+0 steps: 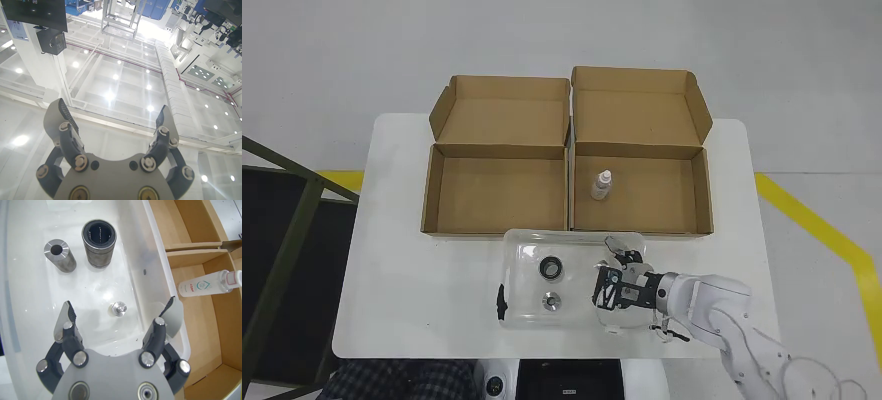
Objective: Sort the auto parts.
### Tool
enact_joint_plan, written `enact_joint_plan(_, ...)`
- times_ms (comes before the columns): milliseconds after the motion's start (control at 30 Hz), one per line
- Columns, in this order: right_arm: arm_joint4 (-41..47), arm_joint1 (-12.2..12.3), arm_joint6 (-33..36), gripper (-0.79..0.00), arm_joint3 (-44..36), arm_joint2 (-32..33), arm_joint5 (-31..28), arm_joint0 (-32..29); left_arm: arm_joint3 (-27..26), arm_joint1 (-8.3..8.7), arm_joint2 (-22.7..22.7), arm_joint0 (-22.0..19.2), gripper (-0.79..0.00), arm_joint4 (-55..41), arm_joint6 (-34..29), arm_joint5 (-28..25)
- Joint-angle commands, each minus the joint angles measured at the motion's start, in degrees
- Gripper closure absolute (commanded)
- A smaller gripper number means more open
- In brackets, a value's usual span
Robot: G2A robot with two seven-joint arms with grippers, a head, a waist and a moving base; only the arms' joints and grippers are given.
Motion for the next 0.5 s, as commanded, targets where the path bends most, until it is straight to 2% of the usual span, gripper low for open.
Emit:
enact_joint_plan(0, -0.35, -0.04, 0.9, -0.677, 0.67, -0.78, -0.13, 0.42, 0.0, 0.0, 0.0, 0.0, -0.785, 0.0, 0.0, 0.0)
enact_joint_plan(200, -1.13, -0.2, 2.86, -0.557, 2.14, -2.68, -0.11, 1.71, 0.0, 0.0, 0.0, 0.0, -0.785, 0.0, 0.0, 0.0)
enact_joint_plan(333, -1.34, -0.27, 3.63, -0.385, 2.97, -3.43, 0.3, 2.28, 0.0, 0.0, 0.0, 0.0, -0.785, 0.0, 0.0, 0.0)
enact_joint_plan(467, -1.32, -0.33, 3.97, -0.332, 3.44, -3.99, 0.62, 2.8, 0.0, 0.0, 0.0, 0.0, -0.785, 0.0, 0.0, 0.0)
